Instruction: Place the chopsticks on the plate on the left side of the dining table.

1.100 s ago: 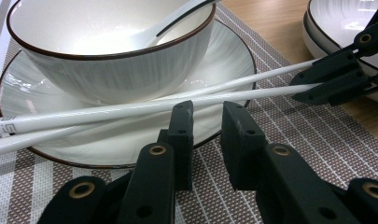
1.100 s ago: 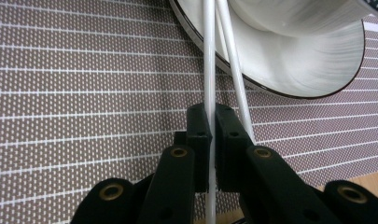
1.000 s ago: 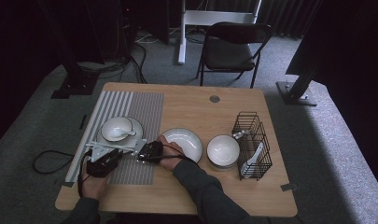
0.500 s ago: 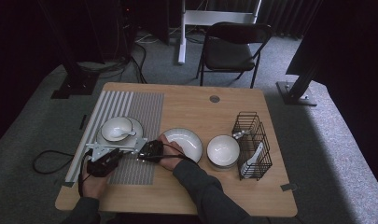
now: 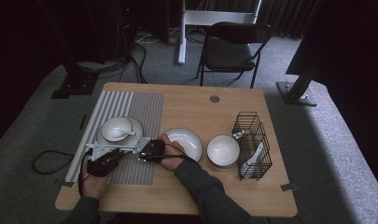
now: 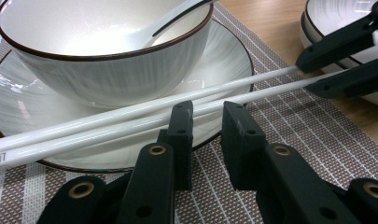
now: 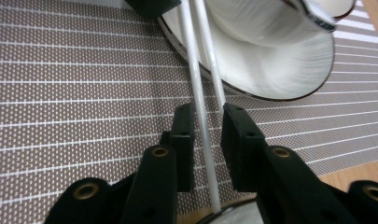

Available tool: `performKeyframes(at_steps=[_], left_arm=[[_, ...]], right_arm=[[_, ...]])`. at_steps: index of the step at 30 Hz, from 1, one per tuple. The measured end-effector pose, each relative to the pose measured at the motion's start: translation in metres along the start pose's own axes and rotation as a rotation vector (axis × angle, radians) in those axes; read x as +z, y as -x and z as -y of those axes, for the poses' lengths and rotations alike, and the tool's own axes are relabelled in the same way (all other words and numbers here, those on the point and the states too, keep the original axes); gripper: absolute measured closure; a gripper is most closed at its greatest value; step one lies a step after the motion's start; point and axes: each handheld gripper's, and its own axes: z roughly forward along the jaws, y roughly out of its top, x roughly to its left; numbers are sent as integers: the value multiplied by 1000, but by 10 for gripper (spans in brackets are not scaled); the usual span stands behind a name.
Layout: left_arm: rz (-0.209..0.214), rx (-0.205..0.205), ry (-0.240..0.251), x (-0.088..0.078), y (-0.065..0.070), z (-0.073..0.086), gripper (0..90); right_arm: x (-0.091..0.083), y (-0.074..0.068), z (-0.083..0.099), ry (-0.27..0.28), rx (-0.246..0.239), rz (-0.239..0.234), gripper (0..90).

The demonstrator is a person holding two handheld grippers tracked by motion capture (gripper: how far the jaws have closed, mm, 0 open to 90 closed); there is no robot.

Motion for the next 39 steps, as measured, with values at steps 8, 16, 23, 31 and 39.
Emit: performKeyframes(at_steps=[8,16,23,31,39], left_arm=[[3,-4,-2,1,0,0,741],[8,-1,-3,2,0,-1,733],[5,-3,-3,1,0,-1,732],[-10,-4,13,-6,-4,-2,732],[-39,-26,26,-13,-13,-2,730]], right_arm=[[-4,6,3,14,31,9,605],[4,13,7,-10,91,-33,586],[9,14,6,-13,104,-44,623],[11,15,6,-13,116,-44,731],[13,15,6,-13,120,-41,740]])
